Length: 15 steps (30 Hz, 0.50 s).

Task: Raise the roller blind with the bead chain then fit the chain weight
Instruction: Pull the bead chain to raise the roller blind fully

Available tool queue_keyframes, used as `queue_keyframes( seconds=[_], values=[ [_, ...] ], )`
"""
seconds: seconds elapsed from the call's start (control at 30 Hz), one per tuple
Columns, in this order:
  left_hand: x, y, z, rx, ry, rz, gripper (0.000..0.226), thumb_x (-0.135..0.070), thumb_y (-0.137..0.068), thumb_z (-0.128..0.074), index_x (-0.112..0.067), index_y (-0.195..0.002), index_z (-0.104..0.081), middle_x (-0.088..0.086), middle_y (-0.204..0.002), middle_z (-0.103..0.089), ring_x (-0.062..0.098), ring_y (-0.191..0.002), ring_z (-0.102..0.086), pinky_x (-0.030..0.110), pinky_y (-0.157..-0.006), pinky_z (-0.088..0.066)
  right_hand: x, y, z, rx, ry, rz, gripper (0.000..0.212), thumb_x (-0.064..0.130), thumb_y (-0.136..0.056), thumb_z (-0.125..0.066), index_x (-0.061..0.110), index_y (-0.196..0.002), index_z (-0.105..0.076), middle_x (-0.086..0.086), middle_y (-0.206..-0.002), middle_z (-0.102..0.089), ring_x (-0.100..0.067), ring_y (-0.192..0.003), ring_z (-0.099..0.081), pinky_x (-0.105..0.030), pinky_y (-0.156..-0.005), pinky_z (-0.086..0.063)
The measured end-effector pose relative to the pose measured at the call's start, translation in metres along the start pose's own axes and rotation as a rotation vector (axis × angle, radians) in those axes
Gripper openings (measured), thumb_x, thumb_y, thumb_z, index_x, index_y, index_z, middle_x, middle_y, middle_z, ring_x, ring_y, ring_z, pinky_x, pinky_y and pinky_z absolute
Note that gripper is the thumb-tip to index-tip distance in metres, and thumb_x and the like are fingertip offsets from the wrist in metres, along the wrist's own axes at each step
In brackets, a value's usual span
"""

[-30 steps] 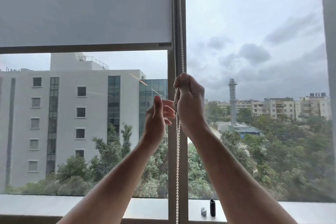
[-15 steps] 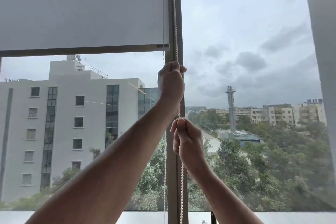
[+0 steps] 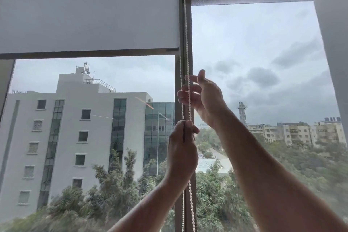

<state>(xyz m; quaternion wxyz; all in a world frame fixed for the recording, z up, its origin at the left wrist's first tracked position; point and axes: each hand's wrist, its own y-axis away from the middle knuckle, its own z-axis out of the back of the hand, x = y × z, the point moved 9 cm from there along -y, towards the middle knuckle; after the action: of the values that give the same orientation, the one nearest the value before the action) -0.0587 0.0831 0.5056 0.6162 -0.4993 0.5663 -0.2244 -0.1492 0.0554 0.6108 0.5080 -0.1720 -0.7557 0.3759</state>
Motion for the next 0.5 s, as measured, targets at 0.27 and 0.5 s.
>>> queue_keyframes(
  seconds=[0.27, 0.5],
  values=[
    [0.004, -0.002, 0.009, 0.02, -0.013, -0.06, 0.033, -0.018, -0.103, -0.043, -0.023, -0.074, -0.058, -0.014, -0.05, -0.048, 0.007, -0.048, -0.038, 0.025, -0.045, -0.031, 0.018, -0.019, -0.03, -0.198, -0.008, 0.107, 0.038, -0.004, -0.084, -0.025, 0.016, -0.073, -0.056, 0.004, -0.046, -0.032, -0.009, -0.033, -0.025, -0.018, -0.036, -0.021],
    [0.05, -0.021, 0.029, 0.206, 0.172, 0.226, 0.04, -0.026, -0.104, -0.04, -0.015, -0.082, -0.072, 0.01, -0.072, -0.076, 0.028, -0.07, -0.074, 0.035, -0.065, -0.06, 0.004, 0.005, -0.031, -0.094, 0.0, 0.227, 0.037, -0.001, -0.082, -0.028, 0.02, -0.067, -0.054, 0.009, -0.04, -0.035, -0.007, -0.03, -0.027, -0.015, -0.036, -0.024]
  ],
)
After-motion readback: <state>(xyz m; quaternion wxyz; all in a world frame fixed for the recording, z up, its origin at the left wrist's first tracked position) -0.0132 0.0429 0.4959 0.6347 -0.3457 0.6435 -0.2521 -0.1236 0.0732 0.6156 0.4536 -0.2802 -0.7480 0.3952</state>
